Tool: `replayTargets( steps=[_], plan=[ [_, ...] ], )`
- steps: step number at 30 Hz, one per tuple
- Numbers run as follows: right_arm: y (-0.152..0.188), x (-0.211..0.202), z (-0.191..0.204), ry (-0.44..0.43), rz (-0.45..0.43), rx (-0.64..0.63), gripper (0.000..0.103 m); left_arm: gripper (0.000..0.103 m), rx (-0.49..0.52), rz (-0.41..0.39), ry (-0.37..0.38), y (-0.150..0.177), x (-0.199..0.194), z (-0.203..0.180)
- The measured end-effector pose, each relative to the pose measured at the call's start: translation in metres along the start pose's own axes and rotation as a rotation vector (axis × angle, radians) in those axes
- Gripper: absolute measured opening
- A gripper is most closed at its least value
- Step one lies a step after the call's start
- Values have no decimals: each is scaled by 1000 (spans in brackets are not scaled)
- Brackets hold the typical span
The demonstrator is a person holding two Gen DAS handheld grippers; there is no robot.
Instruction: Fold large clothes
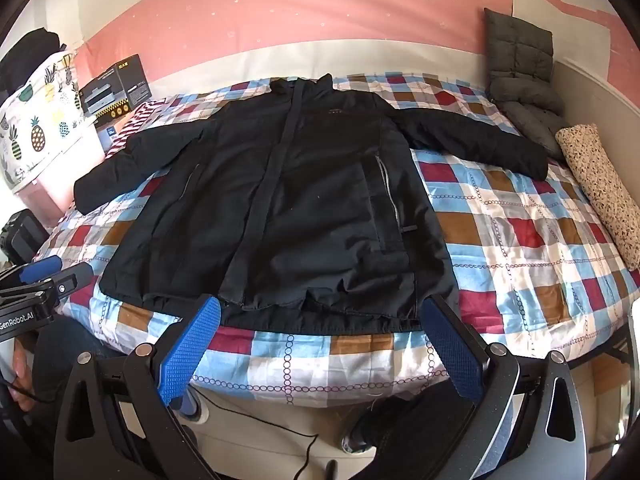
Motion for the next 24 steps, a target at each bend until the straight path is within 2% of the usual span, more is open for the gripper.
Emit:
replayTargets(
  steps=[10,24],
  plan=[
    [2,0,-1,-1,5,2,101,87,-1,13,-23,12,10,8],
    [2,2,-1,1,6,0,101,87,-2,24,-31,6,7,7]
  ],
)
Point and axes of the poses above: each gripper's, at about its wrist camera, not at the fingertips, and x roughly the way its jaws point, z to its left, y to its underside, the point moved 5 cm from there along x, roughly the way its jaws point, and after that the axes turned 11 degrees about -x, right-handed, at the moved point
